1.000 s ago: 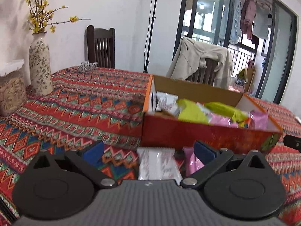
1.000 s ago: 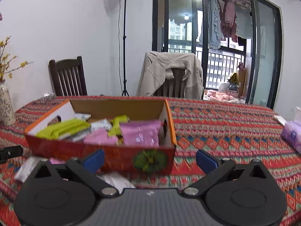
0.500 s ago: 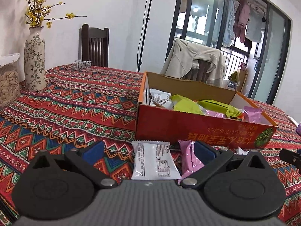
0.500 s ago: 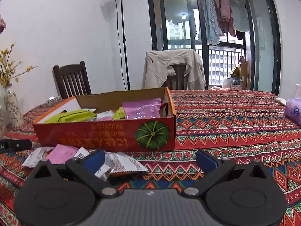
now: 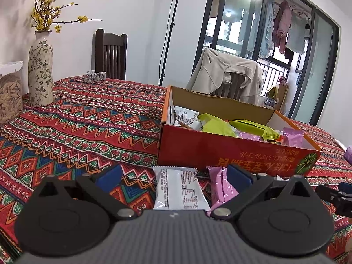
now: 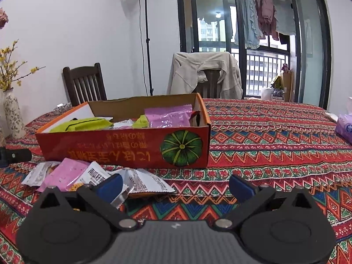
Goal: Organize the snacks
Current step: 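Grasp the white packet with the right gripper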
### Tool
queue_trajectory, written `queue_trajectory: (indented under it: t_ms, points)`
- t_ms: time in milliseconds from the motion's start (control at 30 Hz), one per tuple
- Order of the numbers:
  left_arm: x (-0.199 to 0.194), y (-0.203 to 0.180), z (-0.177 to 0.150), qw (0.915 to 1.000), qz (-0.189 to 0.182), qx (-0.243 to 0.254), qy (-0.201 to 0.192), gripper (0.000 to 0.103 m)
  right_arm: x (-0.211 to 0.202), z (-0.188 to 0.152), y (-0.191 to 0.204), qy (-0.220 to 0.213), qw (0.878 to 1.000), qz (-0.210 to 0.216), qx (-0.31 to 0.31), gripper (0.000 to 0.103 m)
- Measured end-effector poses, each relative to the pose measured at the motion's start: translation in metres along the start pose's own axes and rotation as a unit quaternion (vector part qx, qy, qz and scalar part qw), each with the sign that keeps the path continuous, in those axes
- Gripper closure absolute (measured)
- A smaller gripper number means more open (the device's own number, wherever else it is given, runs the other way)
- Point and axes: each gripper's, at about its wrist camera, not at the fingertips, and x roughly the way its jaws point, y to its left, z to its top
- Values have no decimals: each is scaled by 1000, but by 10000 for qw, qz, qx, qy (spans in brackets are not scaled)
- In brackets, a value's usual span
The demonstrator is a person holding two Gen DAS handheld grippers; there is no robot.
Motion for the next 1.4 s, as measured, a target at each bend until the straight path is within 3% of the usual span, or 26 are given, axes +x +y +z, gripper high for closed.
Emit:
queue_trajectory:
  t_ms: [267, 533, 733, 1000, 1100, 1167, 1400]
  points:
    - [-1, 2, 0, 10000, -2, -43, -45, 0, 6, 1, 2, 205, 9997, -56, -79, 0]
    - [-3, 5, 0, 9999, -22, -97, -67, 0, 29, 24, 13, 611, 9976, 78, -324, 0]
    - [-2, 7, 0, 9999, -10, -144, -43, 0, 61, 29, 22, 1174, 9912, 355, -488, 9]
    - [-1, 7, 0, 9999, -31, -158, -11, 0, 71, 25, 28, 1286, 9876, 645, -623, 17]
    - [-1, 7, 0, 9998, -51, -166, -2, 0, 69, 25, 31, 1238, 9872, 740, -687, 31]
    - [-1, 7, 0, 9999, -38, -166, 1, 0, 66, 26, 32, 1211, 9864, 837, -733, 51]
    - [0, 8, 0, 9998, -43, -201, 15, 0, 53, 23, 34, 1078, 9880, 791, -770, 61]
